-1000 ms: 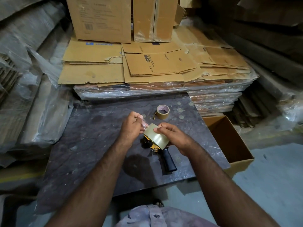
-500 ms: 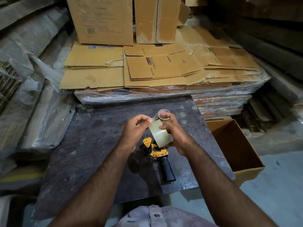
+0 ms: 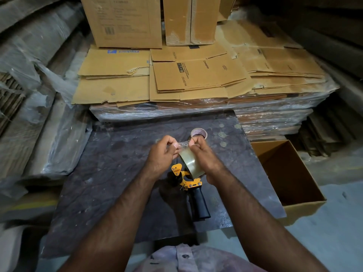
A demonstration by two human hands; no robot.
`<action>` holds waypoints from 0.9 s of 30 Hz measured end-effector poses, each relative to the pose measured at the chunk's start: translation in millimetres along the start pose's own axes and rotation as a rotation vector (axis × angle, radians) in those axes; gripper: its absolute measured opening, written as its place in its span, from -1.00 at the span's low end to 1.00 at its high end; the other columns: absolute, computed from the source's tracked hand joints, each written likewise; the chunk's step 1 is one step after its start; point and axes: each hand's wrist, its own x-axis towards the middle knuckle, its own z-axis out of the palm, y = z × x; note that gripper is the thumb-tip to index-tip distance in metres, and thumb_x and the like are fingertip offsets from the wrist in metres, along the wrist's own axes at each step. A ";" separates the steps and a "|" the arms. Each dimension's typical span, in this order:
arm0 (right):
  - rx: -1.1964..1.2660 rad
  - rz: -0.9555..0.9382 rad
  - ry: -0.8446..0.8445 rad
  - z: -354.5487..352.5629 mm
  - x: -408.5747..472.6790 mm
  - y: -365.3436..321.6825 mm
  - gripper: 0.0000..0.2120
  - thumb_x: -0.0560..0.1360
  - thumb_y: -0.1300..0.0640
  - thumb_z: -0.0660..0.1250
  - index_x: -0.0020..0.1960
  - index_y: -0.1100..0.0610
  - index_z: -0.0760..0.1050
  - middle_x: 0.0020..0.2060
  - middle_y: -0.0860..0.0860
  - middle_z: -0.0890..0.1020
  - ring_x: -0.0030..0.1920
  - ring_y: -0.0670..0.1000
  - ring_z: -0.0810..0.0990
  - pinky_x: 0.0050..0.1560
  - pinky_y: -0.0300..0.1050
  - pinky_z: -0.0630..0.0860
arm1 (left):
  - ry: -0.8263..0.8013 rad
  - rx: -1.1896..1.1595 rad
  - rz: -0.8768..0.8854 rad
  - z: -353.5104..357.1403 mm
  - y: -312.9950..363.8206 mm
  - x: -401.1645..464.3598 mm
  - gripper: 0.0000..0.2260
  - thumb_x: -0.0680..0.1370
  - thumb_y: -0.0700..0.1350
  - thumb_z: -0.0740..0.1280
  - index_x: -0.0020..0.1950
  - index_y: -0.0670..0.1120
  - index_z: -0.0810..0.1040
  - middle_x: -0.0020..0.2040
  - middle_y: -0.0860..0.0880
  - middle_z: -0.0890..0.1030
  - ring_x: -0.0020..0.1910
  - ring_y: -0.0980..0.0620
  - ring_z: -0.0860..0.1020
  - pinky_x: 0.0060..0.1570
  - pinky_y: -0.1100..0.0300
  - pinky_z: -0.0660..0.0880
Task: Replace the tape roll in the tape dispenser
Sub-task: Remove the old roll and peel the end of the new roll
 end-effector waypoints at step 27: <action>0.216 0.009 0.131 3.1 8.7 62.3 -0.36 0.23 -0.49 0.44 0.09 -0.09 0.41 0.07 0.05 0.63 0.09 0.17 0.67 0.12 0.24 0.62 | 0.588 -0.258 -0.468 19.8 -51.9 38.4 -0.88 0.43 -0.12 0.12 -0.12 0.05 0.41 -0.12 -0.18 0.63 -0.13 -0.25 0.68 -0.07 -0.19 0.66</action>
